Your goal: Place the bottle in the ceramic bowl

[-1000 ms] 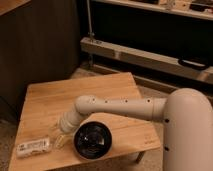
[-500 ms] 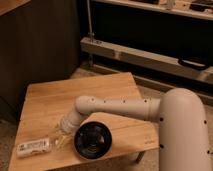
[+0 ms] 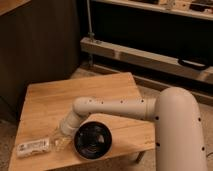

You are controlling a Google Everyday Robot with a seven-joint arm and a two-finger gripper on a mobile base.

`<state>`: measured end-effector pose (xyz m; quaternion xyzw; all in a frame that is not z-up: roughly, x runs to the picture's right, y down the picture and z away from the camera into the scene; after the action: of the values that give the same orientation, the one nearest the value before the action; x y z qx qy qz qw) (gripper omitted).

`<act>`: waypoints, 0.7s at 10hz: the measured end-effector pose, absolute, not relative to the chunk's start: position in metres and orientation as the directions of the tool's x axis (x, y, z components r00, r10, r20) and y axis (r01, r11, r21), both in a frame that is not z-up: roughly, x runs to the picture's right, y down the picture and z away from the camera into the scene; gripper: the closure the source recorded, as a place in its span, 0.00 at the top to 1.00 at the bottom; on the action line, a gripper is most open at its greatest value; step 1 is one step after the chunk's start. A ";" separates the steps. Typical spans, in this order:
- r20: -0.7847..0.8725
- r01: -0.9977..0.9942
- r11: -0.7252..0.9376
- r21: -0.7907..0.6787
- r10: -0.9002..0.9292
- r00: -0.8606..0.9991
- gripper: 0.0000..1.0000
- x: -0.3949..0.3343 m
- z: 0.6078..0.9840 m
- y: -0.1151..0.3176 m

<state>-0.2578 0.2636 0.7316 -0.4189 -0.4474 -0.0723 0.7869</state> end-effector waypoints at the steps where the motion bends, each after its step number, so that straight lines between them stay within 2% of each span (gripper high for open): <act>1: 0.763 0.488 0.636 -0.597 0.263 0.590 0.65 -0.259 0.732 0.266; 7: 0.751 0.465 0.636 -0.616 0.298 0.589 0.65 -0.273 0.740 0.280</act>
<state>-0.2727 0.2801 0.7395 -0.4234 -0.4503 -0.0531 0.7843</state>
